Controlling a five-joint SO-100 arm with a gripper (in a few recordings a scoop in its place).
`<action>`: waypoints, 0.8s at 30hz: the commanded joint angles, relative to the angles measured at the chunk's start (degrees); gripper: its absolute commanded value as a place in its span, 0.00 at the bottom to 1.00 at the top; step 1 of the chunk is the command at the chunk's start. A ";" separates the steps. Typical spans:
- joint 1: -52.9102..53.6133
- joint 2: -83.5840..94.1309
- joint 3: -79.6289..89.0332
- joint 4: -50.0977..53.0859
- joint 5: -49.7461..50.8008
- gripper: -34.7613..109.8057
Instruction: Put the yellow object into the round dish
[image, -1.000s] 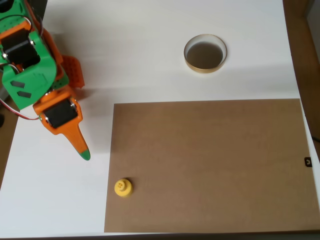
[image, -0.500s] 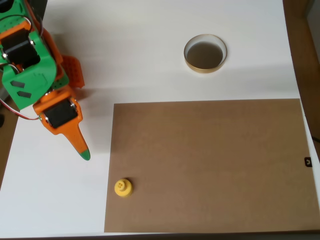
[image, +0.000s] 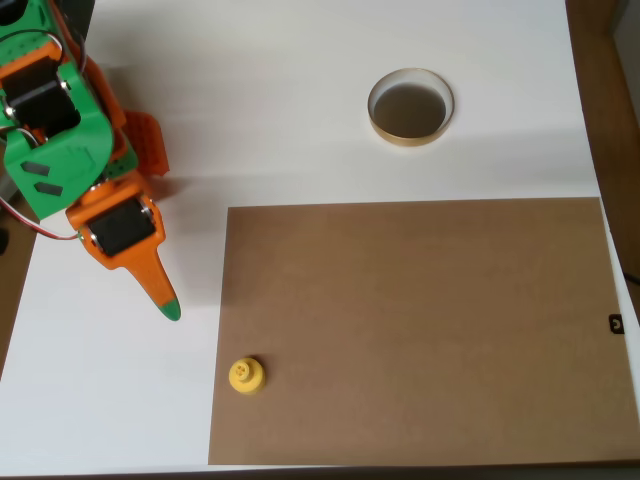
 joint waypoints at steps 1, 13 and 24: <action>0.70 1.67 -0.53 -0.35 -0.97 0.24; -0.79 1.14 -3.96 0.88 -1.32 0.28; -2.29 -20.74 -16.17 -4.66 -1.58 0.38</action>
